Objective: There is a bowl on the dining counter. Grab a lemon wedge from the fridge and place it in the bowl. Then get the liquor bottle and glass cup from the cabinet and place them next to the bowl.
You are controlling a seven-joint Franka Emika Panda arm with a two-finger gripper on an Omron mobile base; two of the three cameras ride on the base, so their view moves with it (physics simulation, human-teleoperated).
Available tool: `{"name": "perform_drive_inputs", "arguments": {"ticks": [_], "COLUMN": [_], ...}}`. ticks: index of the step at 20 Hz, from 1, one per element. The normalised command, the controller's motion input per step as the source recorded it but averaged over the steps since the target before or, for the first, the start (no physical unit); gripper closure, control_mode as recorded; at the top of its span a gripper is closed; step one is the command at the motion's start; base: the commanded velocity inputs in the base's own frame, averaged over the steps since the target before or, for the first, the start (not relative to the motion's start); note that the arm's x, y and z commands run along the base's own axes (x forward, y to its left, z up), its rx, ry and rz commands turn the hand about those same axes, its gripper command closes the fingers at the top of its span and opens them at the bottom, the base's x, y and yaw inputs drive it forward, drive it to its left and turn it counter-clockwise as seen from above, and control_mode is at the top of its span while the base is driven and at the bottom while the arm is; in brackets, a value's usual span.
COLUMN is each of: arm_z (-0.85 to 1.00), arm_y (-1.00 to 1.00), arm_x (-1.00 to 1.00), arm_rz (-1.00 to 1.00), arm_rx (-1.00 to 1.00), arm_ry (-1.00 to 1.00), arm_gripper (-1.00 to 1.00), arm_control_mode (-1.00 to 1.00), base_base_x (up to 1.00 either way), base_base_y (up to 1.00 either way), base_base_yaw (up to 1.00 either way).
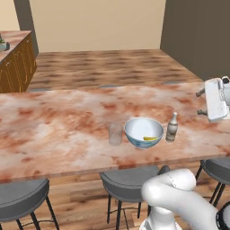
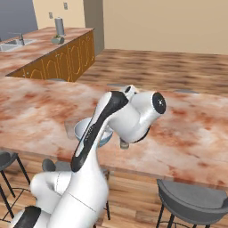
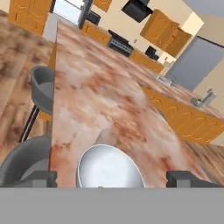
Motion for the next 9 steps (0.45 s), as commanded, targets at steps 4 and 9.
{"name": "perform_drive_inputs", "arguments": {"ticks": [4, 9], "arm_z": [0.6, 0.53], "arm_y": [0.75, 0.8], "arm_x": [-0.99, -0.93], "arm_rz": [0.0, 0.0], "arm_rx": [-0.41, -0.44], "arm_ry": [-0.18, -0.22], "arm_gripper": [-1.0, -1.0], "arm_control_mode": [-1.0, -1.0], "base_base_x": [0.0, 0.0], "base_base_y": [0.0, 0.0], "base_base_yaw": [0.0, 0.0]}}
